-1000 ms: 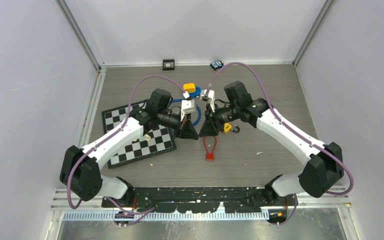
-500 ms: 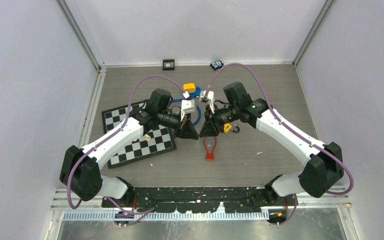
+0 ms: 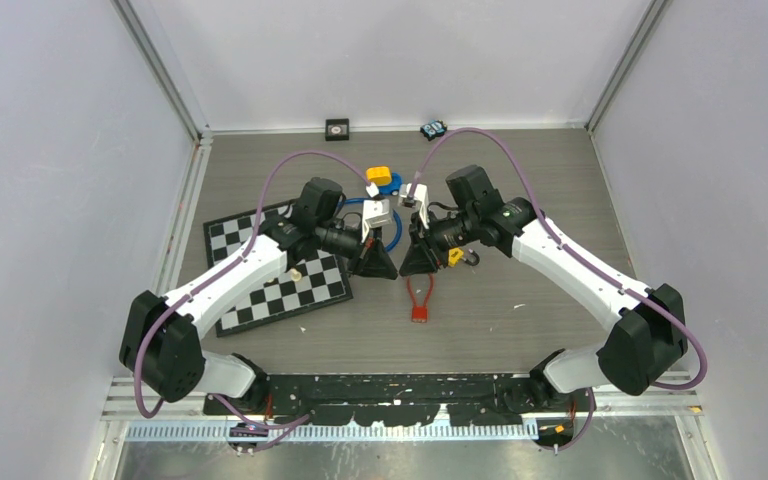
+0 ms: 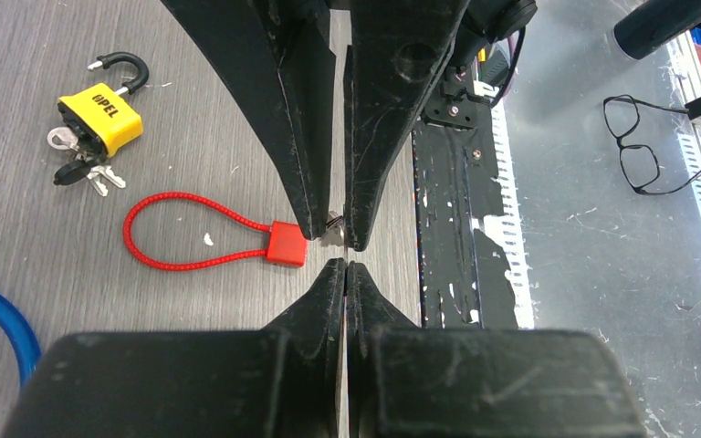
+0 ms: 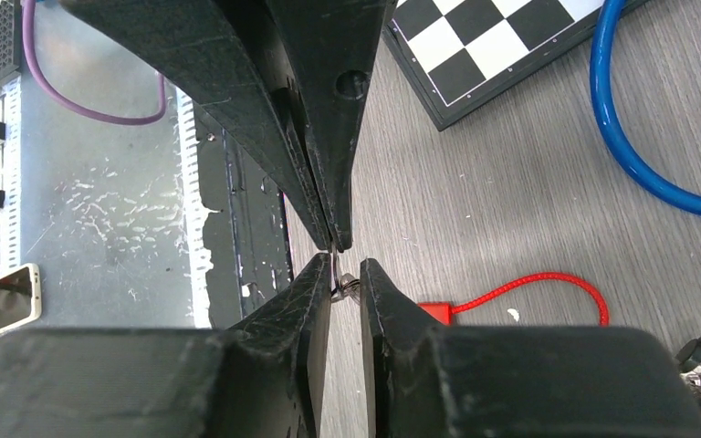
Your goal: Unlock with the key
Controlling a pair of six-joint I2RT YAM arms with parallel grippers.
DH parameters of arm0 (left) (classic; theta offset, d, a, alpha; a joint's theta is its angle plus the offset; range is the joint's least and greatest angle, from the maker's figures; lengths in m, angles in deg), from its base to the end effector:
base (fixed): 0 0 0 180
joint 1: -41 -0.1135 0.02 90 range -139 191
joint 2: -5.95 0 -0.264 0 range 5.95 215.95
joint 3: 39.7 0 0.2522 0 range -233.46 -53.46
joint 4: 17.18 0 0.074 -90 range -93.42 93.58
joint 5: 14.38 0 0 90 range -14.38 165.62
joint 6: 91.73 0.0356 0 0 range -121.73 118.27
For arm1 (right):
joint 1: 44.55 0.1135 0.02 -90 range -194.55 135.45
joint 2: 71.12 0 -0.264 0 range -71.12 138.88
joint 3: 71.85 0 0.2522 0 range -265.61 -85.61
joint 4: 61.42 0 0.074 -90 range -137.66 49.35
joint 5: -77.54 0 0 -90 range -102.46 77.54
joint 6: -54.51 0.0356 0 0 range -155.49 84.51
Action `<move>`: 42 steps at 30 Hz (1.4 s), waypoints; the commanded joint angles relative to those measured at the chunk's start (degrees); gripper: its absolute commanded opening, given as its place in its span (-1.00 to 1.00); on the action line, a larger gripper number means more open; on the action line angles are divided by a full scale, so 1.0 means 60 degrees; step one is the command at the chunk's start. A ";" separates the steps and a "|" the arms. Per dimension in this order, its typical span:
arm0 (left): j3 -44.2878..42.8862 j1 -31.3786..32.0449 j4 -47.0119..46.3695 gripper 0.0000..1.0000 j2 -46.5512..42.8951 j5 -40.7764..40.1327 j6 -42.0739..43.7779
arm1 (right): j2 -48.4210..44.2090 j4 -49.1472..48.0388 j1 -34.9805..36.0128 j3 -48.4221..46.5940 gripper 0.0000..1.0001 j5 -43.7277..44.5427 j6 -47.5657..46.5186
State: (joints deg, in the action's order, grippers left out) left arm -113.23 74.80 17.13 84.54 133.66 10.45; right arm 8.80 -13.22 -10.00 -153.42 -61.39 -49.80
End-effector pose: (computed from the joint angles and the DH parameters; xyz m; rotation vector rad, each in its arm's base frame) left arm 0.2248 -0.1869 0.2911 1.3364 1.7295 -1.3396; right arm 0.2260 0.1882 0.3100 -1.3225 1.9096 1.1838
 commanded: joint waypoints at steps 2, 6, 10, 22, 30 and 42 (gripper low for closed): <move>0.0066 0.0032 -0.0351 -1.00 -0.0287 0.0133 -0.0031 | -0.0085 0.0037 0.0057 -0.0161 -0.52 0.0088 -0.0121; 0.0073 0.0035 -0.0351 -1.00 -0.0284 0.0134 -0.0028 | -0.0078 0.0076 0.0058 -0.0212 -0.53 0.0098 -0.0133; 0.0093 0.0027 -0.0364 -1.00 -0.0287 0.0167 -0.0021 | -0.0077 0.0116 0.0058 -0.0225 -0.54 0.0140 -0.0156; 0.0151 0.0035 -0.0372 -1.00 -0.0314 0.0116 -0.0008 | -0.0053 0.0221 0.0056 -0.0270 -0.98 0.0142 -0.0228; 0.0123 0.0035 -0.0384 -1.00 -0.0323 0.0020 0.0005 | -0.0131 0.0276 0.0055 -0.0193 -0.99 0.0255 -0.0313; -0.0505 -0.0270 -0.0150 0.13 -0.0166 -0.0186 -0.0024 | -0.0791 0.0082 -0.0596 0.0307 -0.99 0.0501 -0.0205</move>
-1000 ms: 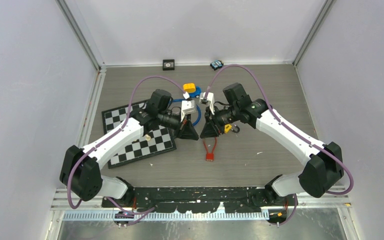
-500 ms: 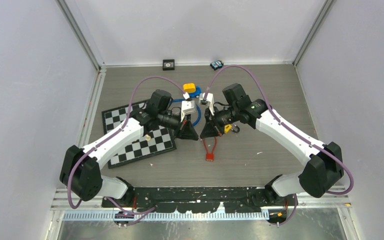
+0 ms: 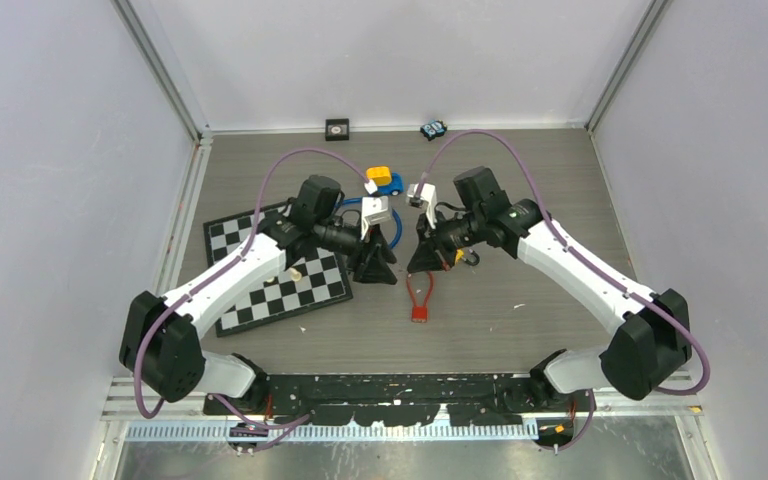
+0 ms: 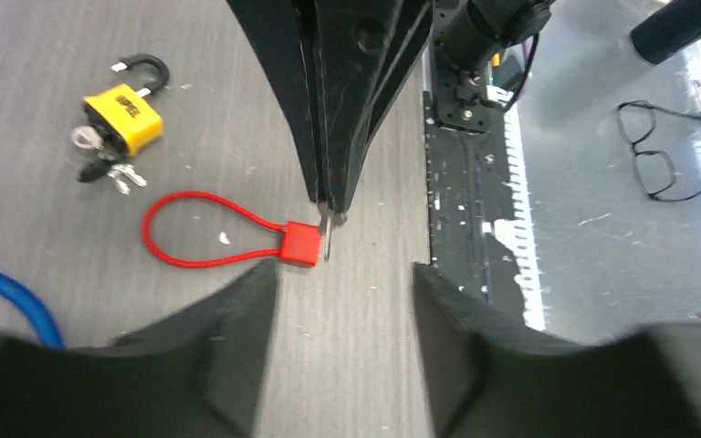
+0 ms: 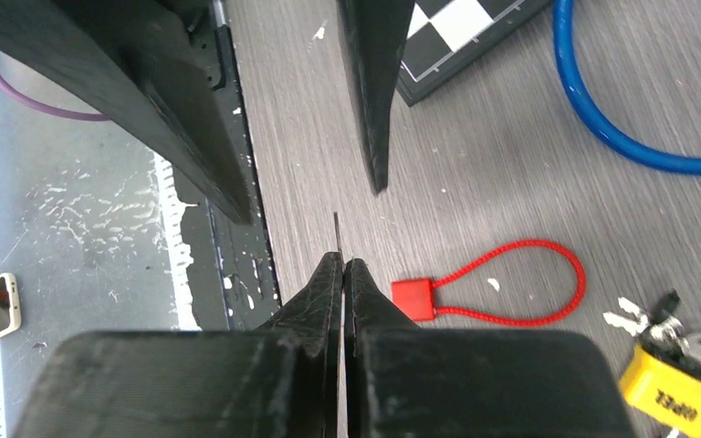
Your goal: Unlock with the key
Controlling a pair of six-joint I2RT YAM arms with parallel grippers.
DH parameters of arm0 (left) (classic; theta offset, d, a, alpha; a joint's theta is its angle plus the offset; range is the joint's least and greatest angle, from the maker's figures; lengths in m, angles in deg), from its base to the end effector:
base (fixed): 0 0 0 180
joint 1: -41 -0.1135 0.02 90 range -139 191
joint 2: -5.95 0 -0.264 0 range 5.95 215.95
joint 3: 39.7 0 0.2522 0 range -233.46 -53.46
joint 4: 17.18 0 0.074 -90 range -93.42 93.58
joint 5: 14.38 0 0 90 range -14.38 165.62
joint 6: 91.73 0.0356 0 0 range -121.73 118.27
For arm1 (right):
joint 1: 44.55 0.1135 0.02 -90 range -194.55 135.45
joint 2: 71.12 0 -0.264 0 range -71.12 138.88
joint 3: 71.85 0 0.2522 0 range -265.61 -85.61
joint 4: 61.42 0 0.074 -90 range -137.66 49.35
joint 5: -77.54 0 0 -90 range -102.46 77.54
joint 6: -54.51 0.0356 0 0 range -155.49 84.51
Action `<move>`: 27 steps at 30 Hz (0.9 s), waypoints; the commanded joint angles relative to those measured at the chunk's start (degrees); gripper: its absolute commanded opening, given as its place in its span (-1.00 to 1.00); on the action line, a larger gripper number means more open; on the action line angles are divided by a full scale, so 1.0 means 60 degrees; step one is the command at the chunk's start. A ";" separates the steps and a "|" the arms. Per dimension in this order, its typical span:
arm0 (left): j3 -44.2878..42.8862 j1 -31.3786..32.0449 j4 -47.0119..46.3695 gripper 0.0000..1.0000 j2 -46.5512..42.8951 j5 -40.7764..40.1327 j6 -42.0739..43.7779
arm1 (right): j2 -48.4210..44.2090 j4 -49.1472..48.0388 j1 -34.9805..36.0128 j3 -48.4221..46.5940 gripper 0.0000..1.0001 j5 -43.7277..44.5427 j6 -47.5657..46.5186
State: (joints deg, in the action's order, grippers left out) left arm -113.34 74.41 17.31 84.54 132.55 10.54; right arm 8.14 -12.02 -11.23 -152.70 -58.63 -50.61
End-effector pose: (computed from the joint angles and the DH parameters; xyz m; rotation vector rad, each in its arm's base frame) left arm 0.2266 -0.1852 0.2912 1.3236 1.7436 -1.3140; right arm 0.2275 0.1803 0.3068 -1.2963 1.9543 1.1151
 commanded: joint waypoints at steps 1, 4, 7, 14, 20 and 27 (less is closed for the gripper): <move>-0.0455 -0.0243 -0.0288 0.28 -0.0204 -0.0066 -0.0046 | -0.0810 -0.0048 -0.0514 0.0262 -0.99 0.0052 -0.0130; -0.0351 -0.0294 -0.0500 0.48 -0.0248 -0.0484 0.0087 | -0.1171 0.0273 -0.1056 0.0468 -0.99 0.0086 -0.0320; -0.0291 -0.0287 -0.0645 0.54 -0.0021 -0.1043 0.0144 | -0.1546 0.0576 -0.1770 0.0689 -0.99 0.0043 -0.0366; -0.0507 0.0212 -0.0634 0.54 0.1494 -0.2076 0.0591 | -0.2446 0.0795 -0.3350 0.1204 -0.99 0.0259 -0.0135; -0.1101 0.1142 0.0148 0.54 0.2737 -0.3055 0.1744 | -0.3073 0.0813 -0.4974 0.1604 -0.99 0.0301 0.0014; -0.2300 0.1643 0.2370 0.47 0.4142 -0.2870 0.6120 | -0.3149 0.0828 -0.6304 0.1688 -0.99 -0.0370 0.0044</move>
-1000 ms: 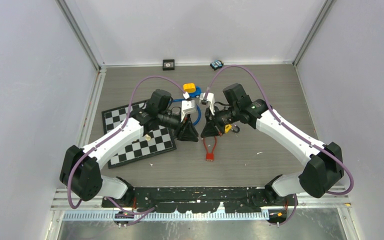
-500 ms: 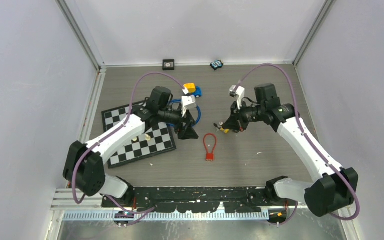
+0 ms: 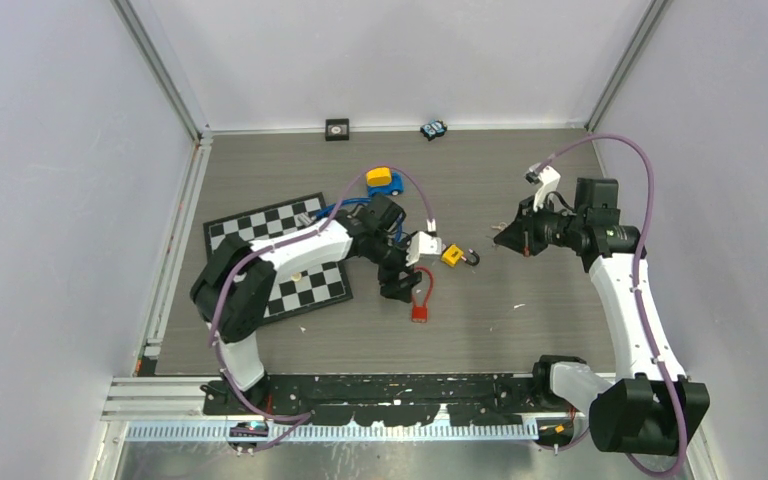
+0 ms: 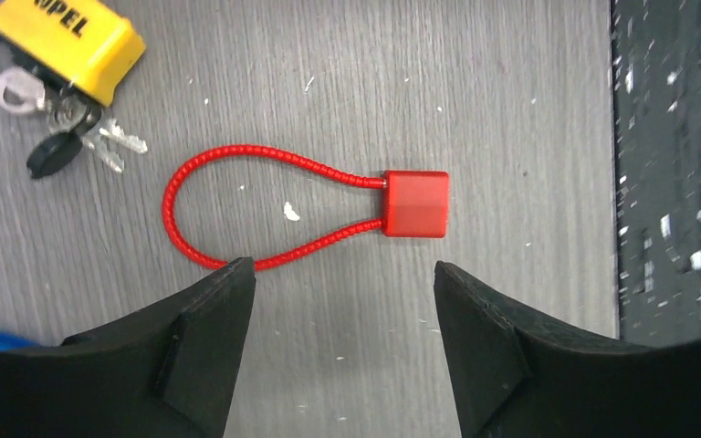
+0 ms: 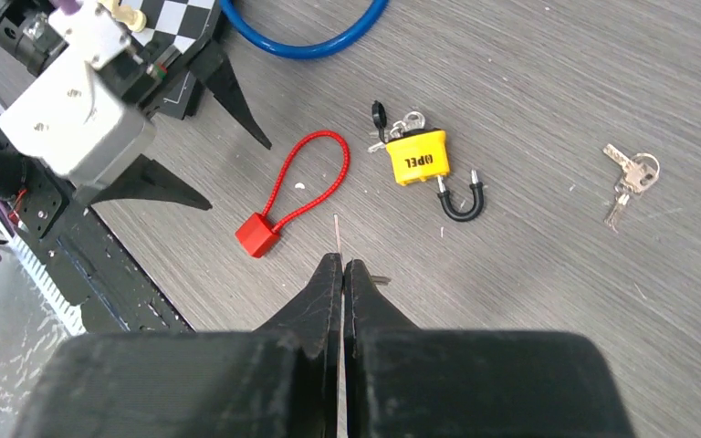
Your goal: Unlock with the key
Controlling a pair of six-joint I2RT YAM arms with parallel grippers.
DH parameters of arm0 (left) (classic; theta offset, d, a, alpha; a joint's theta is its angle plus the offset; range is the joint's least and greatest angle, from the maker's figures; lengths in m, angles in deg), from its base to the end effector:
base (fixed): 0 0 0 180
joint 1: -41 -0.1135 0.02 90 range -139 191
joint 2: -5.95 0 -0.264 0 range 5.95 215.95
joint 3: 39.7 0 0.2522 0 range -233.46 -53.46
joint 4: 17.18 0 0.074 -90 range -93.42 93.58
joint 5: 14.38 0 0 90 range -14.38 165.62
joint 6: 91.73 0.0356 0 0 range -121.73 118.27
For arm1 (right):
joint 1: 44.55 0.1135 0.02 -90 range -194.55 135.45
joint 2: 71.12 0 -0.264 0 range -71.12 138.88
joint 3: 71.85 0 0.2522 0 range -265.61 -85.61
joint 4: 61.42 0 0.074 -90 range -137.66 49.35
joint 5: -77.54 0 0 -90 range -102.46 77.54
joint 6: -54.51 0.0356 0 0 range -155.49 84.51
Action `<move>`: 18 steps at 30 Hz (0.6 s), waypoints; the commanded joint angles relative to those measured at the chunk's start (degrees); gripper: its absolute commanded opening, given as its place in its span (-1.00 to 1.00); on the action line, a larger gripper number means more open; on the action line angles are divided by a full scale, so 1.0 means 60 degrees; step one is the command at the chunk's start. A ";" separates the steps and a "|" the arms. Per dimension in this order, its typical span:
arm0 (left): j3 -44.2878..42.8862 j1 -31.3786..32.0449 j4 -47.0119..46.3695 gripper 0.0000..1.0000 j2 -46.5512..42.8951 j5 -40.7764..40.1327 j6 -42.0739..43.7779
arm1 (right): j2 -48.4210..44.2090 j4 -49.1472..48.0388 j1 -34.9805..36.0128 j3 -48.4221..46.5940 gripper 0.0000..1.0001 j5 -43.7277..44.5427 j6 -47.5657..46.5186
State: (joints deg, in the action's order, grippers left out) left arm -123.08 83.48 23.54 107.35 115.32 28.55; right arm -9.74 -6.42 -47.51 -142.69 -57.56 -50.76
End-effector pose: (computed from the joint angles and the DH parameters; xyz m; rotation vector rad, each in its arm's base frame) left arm 0.2536 -0.2630 0.2076 1.6921 1.8696 -0.9752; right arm 0.2128 0.0142 0.3159 -0.5965 2.1097 0.7462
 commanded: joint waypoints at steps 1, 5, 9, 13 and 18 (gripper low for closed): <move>-0.0772 0.0179 0.1543 0.46 0.0446 -0.0051 0.3818 | -0.0160 -0.0105 -0.0267 0.0021 -0.99 -0.0576 0.0069; -0.1570 0.0404 0.3041 0.43 0.1126 -0.0453 0.6177 | -0.0046 -0.0038 -0.0283 0.0010 -0.99 -0.0655 0.0009; -0.2166 0.0537 0.3737 0.33 0.1639 -0.0704 0.6992 | -0.0021 0.0031 -0.0297 0.0046 -0.99 -0.0710 -0.0082; -0.2137 0.0782 0.3548 0.26 0.1823 -0.0925 0.7081 | 0.0015 0.0129 -0.0339 0.0050 -0.99 -0.0810 -0.0156; -0.1612 0.0874 0.2836 0.21 0.1816 -0.0961 0.6876 | 0.0078 0.0172 -0.0394 0.0091 -0.99 -0.0913 -0.0140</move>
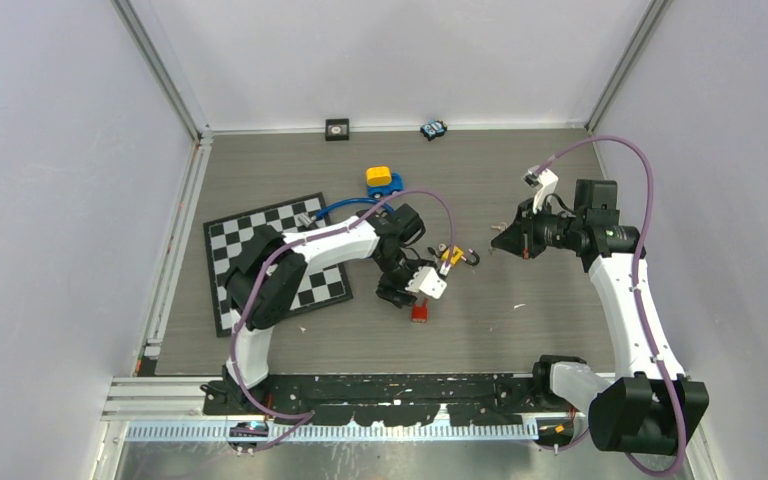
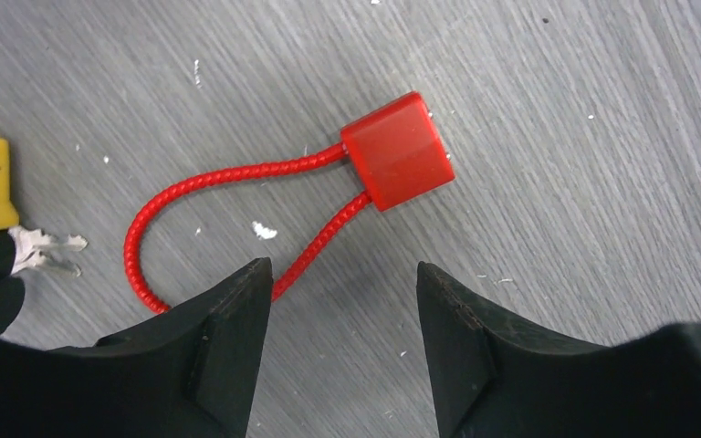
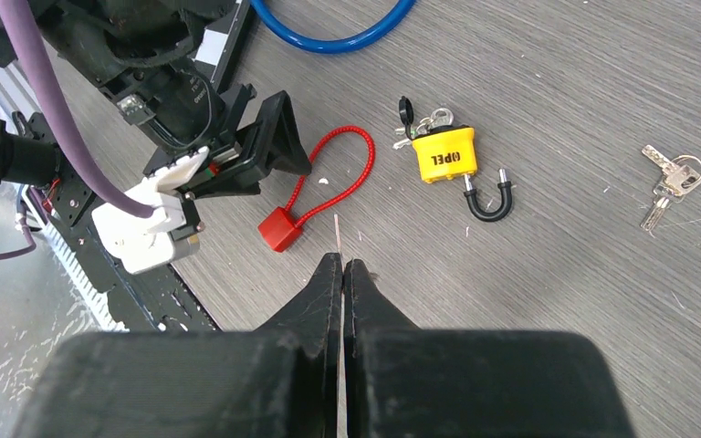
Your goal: Unlock with the key
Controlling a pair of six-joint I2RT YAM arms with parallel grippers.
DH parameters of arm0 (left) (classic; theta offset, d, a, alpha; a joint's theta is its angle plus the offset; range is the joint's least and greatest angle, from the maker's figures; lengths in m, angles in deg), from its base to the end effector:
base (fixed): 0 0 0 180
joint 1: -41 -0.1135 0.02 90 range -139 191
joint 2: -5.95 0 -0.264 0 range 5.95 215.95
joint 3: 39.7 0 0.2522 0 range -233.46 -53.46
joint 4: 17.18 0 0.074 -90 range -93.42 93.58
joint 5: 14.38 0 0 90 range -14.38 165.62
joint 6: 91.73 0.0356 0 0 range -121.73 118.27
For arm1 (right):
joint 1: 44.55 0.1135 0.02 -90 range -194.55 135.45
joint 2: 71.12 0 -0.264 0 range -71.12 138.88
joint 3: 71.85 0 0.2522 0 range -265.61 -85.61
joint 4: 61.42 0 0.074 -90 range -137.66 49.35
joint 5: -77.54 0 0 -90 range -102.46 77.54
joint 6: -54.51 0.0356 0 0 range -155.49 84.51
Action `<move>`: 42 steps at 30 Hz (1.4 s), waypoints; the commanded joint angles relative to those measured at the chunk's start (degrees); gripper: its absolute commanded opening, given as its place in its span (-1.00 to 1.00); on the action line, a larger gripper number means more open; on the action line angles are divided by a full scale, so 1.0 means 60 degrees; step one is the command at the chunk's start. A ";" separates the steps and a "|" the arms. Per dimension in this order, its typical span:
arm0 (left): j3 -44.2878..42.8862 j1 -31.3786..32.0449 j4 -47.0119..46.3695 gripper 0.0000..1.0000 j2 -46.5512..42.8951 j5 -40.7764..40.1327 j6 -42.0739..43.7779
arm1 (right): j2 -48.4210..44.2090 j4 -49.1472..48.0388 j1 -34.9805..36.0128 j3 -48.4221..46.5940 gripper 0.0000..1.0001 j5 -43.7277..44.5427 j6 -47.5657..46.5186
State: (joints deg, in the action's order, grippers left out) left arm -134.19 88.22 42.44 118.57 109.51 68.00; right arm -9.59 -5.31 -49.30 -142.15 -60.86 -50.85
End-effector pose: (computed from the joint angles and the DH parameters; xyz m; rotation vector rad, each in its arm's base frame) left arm 0.2457 -0.2947 0.1775 2.3672 1.3476 -0.7565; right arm 0.2111 0.0092 0.3122 -0.5761 2.1118 0.8071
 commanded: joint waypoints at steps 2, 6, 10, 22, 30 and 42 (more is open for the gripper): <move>0.0433 0.0097 -0.0575 0.20 -0.0099 0.0087 0.0140 | 0.0056 -0.0012 -0.0115 -0.0006 -0.99 -0.0370 -0.0141; 0.0650 0.0126 -0.0901 0.15 -0.0180 0.0177 -0.0169 | 0.0034 0.0017 -0.0138 -0.0004 -0.99 -0.0370 -0.0157; 0.0887 0.0128 -0.1183 0.13 -0.0284 0.0126 -0.0399 | 0.0001 0.0047 -0.0160 0.0003 -0.99 -0.0399 -0.0178; 0.1777 0.0237 -0.1720 -0.08 -0.0849 0.0177 -0.1565 | -0.0018 0.0127 -0.0174 0.0031 -0.99 -0.0486 -0.0296; 0.2833 0.0266 -0.2220 -0.10 -0.1861 0.0154 -0.2438 | 0.0027 0.0200 -0.0174 -0.0012 -0.99 -0.0634 -0.0341; 0.1913 0.0631 -0.2847 0.22 -0.1794 -0.0401 -0.3448 | -0.0007 0.0367 -0.0174 -0.0110 -0.99 -0.0850 -0.0410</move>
State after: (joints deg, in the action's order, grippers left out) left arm -118.32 89.97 28.00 108.08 108.15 49.91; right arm -9.24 -3.19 -50.04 -141.90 -63.79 -52.23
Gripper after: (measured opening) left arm 0.595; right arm 0.026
